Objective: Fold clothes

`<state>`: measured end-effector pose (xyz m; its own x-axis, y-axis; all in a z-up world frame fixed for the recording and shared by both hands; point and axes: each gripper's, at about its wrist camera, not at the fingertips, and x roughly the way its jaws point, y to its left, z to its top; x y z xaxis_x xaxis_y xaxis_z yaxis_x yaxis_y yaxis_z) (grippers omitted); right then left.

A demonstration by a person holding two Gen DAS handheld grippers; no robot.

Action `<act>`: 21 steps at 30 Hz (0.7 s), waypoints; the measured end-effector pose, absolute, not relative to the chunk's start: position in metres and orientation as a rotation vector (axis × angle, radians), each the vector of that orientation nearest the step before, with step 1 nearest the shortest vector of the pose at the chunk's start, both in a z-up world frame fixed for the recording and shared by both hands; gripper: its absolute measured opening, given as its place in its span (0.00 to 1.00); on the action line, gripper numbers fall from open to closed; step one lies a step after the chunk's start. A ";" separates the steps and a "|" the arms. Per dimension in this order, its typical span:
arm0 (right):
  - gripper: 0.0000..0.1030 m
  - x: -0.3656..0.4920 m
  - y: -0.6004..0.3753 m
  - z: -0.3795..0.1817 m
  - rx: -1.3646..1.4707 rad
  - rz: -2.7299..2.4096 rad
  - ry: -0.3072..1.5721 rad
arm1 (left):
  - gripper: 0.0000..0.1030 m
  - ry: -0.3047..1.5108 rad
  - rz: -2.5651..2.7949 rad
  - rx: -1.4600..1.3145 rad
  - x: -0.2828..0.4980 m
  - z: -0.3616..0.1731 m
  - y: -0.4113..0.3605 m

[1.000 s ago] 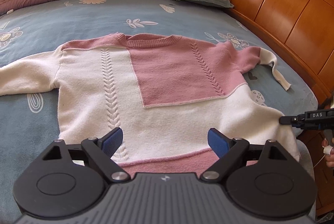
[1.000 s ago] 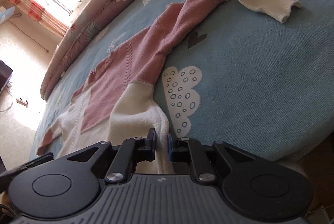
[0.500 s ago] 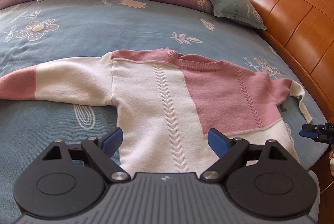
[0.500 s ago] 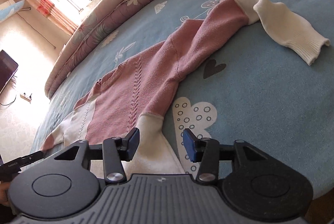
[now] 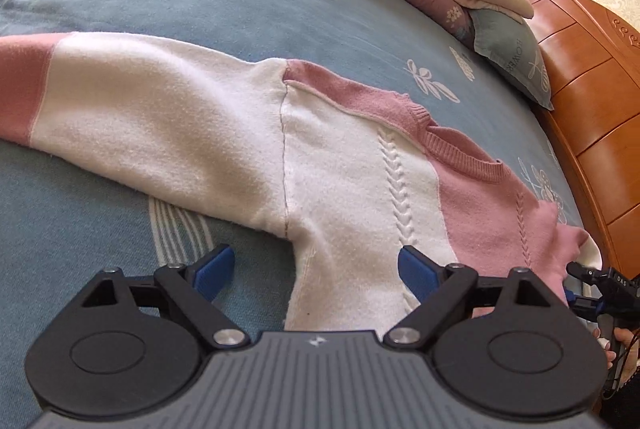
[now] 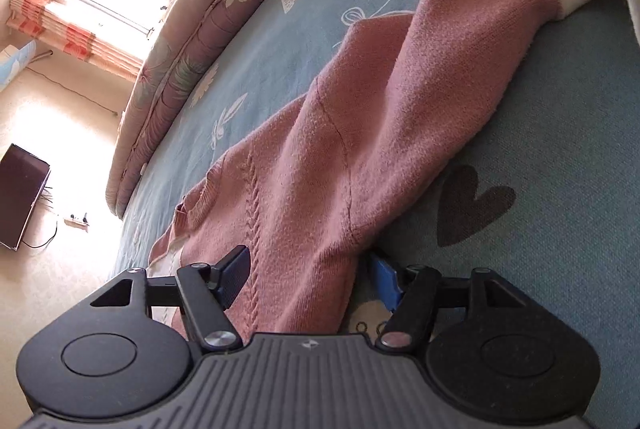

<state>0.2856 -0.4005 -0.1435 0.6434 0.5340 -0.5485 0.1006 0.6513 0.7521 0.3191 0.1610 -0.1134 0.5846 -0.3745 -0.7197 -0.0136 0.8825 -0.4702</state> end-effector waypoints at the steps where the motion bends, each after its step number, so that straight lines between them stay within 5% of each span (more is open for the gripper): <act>1: 0.71 0.291 -0.400 -0.145 0.851 0.295 0.841 | 0.90 0.917 -0.233 -0.463 0.324 -0.114 0.160; 8: 0.68 0.315 -0.389 -0.144 0.759 0.310 0.798 | 0.91 0.810 -0.281 -0.584 0.344 -0.122 0.163; 10: 0.34 0.318 -0.382 -0.141 0.696 0.294 0.811 | 0.62 0.812 -0.282 -0.557 0.345 -0.122 0.160; 11: 0.25 0.320 -0.379 -0.139 0.670 0.286 0.814 | 0.29 0.834 -0.256 -0.518 0.347 -0.122 0.157; 12: 0.24 0.320 -0.379 -0.136 0.660 0.280 0.805 | 0.15 0.844 -0.228 -0.485 0.348 -0.121 0.156; 21: 0.17 0.343 -0.385 -0.071 0.505 0.236 0.653 | 0.15 0.658 -0.199 -0.424 0.366 -0.063 0.170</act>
